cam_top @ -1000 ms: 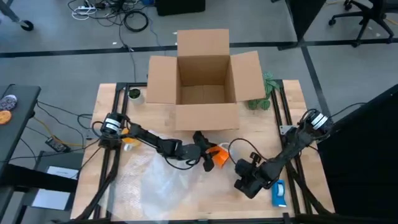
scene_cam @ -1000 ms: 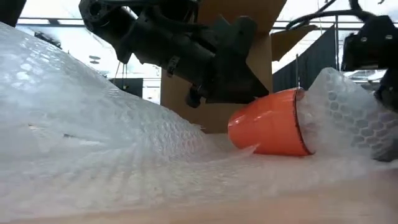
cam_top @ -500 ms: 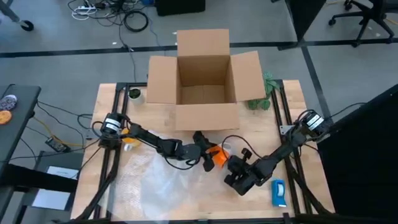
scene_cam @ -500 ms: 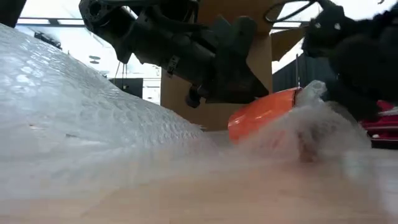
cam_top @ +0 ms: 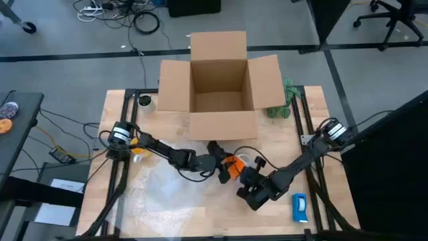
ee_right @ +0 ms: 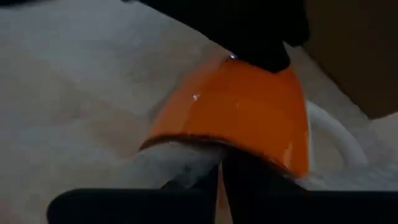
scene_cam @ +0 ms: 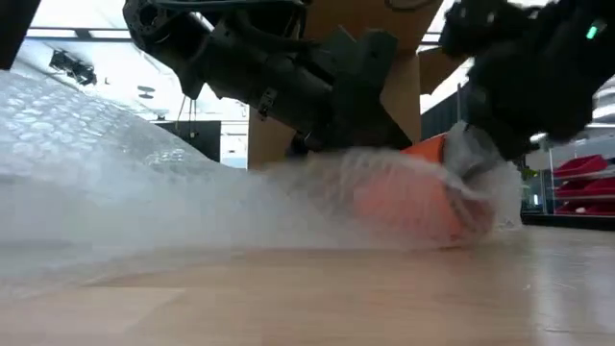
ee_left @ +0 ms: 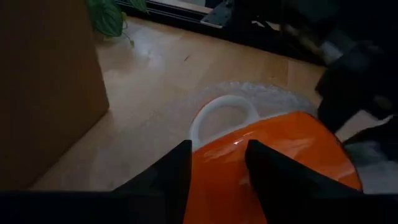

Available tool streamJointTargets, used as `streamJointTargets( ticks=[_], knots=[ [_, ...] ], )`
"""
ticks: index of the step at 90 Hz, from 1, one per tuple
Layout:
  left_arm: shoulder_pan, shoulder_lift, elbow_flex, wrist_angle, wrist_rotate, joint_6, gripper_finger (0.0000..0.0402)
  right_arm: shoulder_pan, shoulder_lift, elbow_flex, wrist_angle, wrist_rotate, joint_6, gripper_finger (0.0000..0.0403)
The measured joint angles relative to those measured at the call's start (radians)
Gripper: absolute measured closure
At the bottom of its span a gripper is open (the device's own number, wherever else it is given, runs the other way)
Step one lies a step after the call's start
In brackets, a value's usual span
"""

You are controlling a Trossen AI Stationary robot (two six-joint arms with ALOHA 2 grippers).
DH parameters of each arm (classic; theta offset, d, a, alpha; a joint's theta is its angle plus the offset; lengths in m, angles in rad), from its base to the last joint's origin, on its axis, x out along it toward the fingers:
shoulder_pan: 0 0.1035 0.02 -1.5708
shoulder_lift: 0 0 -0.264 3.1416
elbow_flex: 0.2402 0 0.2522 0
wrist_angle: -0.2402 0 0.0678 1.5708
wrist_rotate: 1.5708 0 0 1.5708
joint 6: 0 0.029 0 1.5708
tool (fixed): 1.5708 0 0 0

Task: Wrap mug
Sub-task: Wrap the orange mug with the bubble wrap

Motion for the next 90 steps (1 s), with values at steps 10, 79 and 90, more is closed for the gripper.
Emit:
streamJointTargets(
  ticks=[10, 79, 90],
  knots=[
    [-0.001, 0.0, 0.0, -0.001, 0.005, 0.0, 0.0259, -0.009, 0.023, 0.0, -0.004, -0.012, 0.002, 0.0403],
    [-0.002, 0.0, 0.001, -0.005, 0.016, -0.001, 0.0259, 0.197, -0.088, 0.087, -0.242, -0.135, 0.113, 0.0403],
    [-0.007, 0.0, 0.001, -0.009, 0.016, -0.001, 0.0259, 0.159, -0.03, 0.087, -0.186, -0.127, 0.07, 0.0403]
  ],
)
